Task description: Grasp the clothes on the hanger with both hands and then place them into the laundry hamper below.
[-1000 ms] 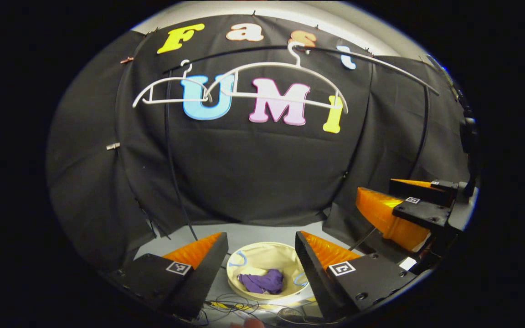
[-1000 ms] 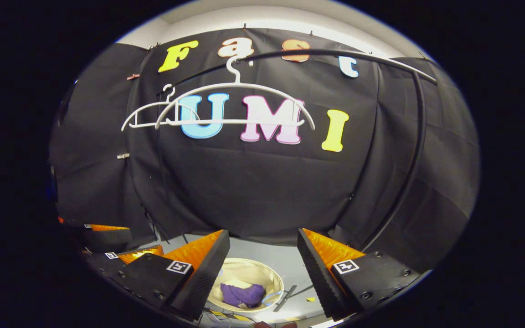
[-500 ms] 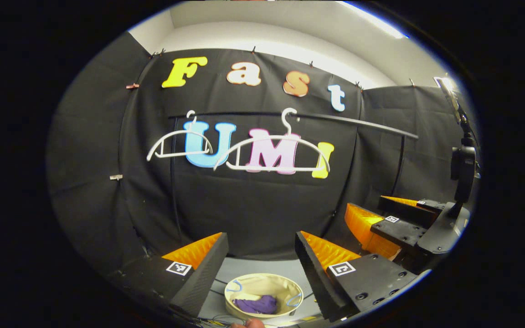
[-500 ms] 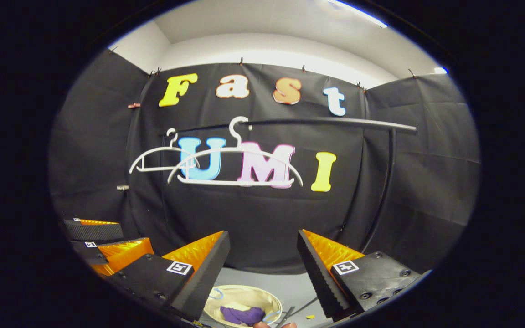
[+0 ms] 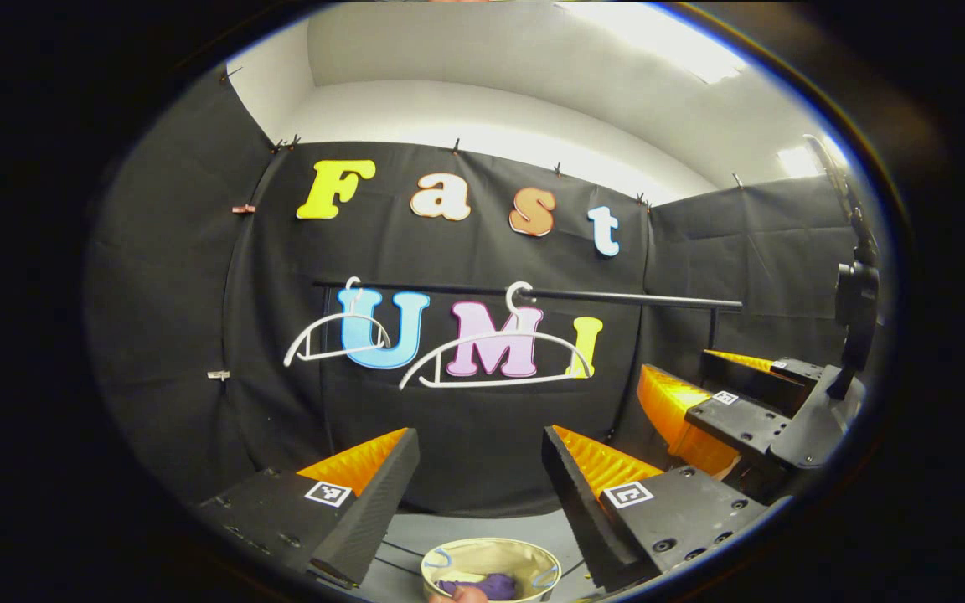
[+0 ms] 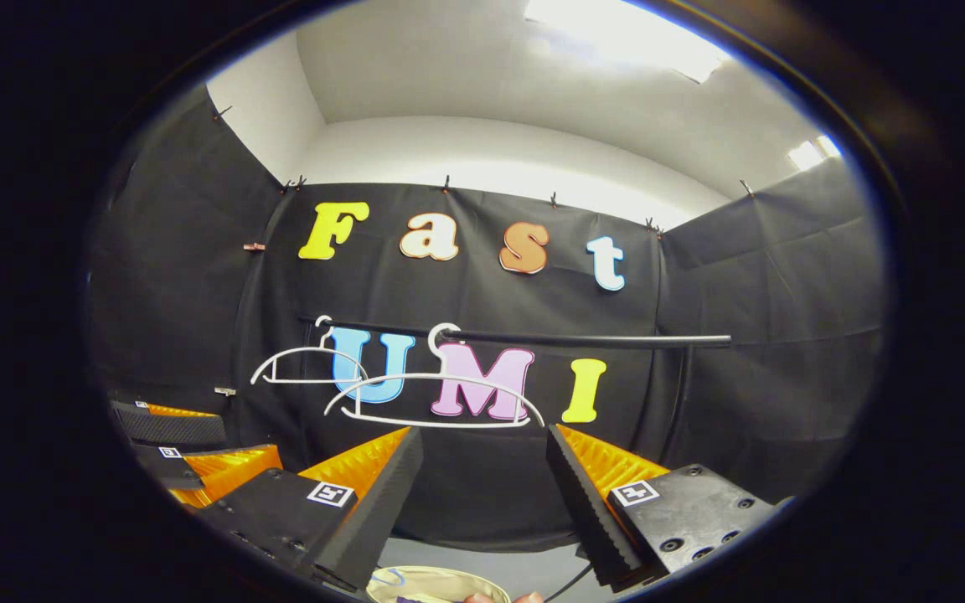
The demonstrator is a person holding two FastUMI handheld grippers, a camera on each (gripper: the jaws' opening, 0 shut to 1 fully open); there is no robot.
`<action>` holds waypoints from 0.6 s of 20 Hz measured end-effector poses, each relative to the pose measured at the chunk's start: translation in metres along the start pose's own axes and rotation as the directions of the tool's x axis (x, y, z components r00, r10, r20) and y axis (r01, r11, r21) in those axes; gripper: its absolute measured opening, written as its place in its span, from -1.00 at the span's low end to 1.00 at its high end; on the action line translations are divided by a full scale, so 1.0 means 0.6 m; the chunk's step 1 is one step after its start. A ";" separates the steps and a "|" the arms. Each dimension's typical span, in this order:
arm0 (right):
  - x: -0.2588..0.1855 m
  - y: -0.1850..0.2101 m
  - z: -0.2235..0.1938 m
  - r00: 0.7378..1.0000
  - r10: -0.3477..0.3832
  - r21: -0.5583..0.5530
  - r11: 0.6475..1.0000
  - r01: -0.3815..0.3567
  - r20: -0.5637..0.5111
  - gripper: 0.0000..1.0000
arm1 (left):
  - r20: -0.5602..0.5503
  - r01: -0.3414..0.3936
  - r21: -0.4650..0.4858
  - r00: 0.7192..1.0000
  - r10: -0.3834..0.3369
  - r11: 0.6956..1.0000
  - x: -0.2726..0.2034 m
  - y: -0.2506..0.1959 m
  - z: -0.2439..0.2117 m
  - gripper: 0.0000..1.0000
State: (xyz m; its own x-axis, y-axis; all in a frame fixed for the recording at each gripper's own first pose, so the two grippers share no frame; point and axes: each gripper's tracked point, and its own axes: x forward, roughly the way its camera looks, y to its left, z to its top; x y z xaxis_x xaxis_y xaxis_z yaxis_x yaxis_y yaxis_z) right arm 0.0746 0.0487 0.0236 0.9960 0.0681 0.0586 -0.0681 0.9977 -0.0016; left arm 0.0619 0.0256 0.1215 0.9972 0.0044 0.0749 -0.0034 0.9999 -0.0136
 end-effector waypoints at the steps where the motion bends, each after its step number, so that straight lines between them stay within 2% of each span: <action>1: -0.003 0.004 -0.006 1.000 0.004 0.001 1.000 -0.004 -0.008 0.91 | 0.020 -0.008 0.006 1.000 0.008 1.000 -0.004 0.003 0.011 0.79; 2: -0.004 0.005 -0.010 1.000 0.010 0.000 1.000 -0.010 -0.018 0.91 | 0.036 -0.019 0.012 0.999 0.019 1.000 -0.009 0.006 0.020 0.87; 9: -0.019 0.018 -0.001 0.999 0.024 0.008 1.000 -0.024 -0.021 0.92 | 0.077 -0.076 0.041 0.994 0.073 0.996 -0.021 0.031 0.037 0.87; 10: -0.021 0.020 -0.001 0.999 0.027 0.010 1.000 -0.027 -0.019 0.92 | 0.073 -0.083 0.050 0.994 0.079 0.995 -0.020 0.034 0.035 0.77; 12: -0.025 0.023 -0.009 0.999 0.030 0.026 0.999 -0.030 -0.034 0.91 | 0.067 -0.109 0.059 0.992 0.105 0.992 -0.016 0.040 0.032 0.79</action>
State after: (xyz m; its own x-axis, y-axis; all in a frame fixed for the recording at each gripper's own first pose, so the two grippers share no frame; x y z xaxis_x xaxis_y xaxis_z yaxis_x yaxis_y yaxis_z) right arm 0.0591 0.0614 0.0174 0.9948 0.0985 0.0249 -0.0990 0.9948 0.0226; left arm 0.0508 0.0496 0.1393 0.9841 0.1102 0.1393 -0.1165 0.9925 0.0374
